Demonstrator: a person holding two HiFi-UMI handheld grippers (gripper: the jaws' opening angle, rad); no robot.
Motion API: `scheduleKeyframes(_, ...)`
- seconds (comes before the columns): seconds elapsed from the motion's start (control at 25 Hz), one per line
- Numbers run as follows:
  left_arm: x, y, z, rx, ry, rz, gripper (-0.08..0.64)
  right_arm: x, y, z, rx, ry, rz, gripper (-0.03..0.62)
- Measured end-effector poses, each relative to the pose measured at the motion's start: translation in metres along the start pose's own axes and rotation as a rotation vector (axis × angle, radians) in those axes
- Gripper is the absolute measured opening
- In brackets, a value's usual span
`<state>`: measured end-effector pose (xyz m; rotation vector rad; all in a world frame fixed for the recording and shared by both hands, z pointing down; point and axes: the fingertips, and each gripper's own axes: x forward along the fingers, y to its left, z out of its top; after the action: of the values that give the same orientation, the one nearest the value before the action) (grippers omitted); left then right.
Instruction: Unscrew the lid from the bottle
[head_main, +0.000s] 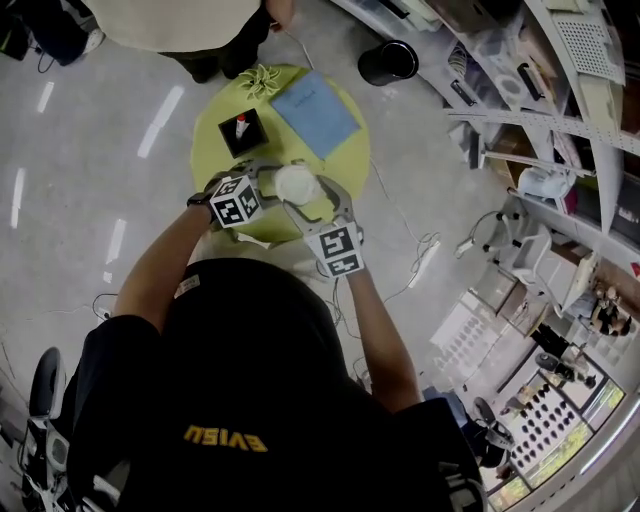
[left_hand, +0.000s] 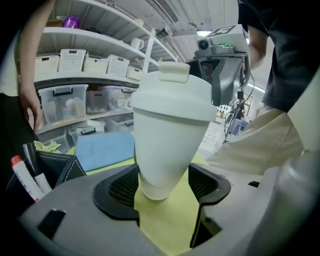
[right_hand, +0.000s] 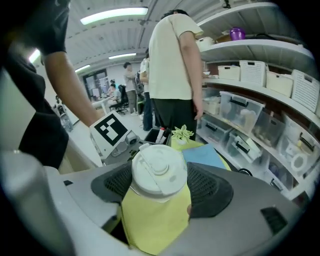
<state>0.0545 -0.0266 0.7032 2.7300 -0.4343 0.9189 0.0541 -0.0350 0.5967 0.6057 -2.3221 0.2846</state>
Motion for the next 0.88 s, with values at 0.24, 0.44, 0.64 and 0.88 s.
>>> scheduleKeyframes(0.24, -0.0001, -0.0002, 0.0014, -0.005, 0.002, 0.003, 0.324, -0.0015, 0.0029, -0.0020, -0.259, 0.092, 0.279, 0.339)
scheduleKeyframes(0.44, 0.0001, 0.0017, -0.0011, -0.009, 0.006, -0.002, 0.324, 0.0036, 0.0003, -0.0032, -0.321, 0.151, 0.348, 0.337)
scheduleKeyframes(0.64, 0.0013, 0.0027, -0.0036, -0.002, 0.004, -0.001, 0.322, 0.0055, 0.0055, -0.0061, -0.219, 0.171, 0.313, 0.379)
scheduleKeyframes(0.88, 0.0020, 0.0031, -0.0070, 0.002, 0.005, -0.013, 0.322, -0.0006, 0.0064, -0.0048, -0.047, 0.136, 0.195, 0.402)
